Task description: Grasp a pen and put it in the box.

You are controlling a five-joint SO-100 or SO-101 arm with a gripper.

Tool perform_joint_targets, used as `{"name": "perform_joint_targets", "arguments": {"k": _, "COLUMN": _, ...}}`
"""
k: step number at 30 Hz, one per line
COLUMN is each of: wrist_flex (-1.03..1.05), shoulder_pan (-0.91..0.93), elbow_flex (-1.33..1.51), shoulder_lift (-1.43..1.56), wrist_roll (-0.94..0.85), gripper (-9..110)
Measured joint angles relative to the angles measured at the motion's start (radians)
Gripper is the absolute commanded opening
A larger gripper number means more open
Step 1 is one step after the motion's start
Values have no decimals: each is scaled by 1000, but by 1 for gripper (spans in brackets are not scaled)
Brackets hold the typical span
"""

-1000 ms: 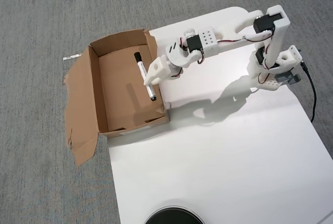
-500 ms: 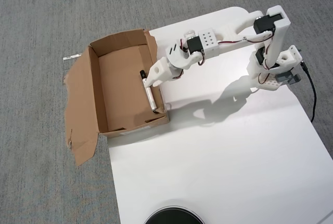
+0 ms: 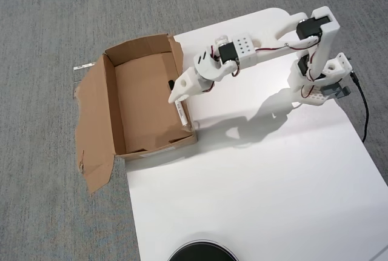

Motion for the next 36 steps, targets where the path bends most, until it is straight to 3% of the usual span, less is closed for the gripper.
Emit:
{"name": "perform_joint_targets", "arguments": {"k": 3, "wrist_flex": 0, "shoulder_pan": 8, "elbow_flex": 0, "shoulder_lift": 64, "wrist_roll": -89, "gripper": 13}}
{"name": "perform_joint_targets", "arguments": {"k": 21, "wrist_flex": 2, "shoulder_pan": 8, "elbow_flex": 0, "shoulder_lift": 268, "wrist_roll": -1101, "gripper": 12}}
{"name": "perform_joint_targets", "arguments": {"k": 36, "wrist_flex": 2, "shoulder_pan": 6, "elbow_flex": 17, "shoulder_lift": 376, "wrist_roll": -1213, "gripper": 12}}
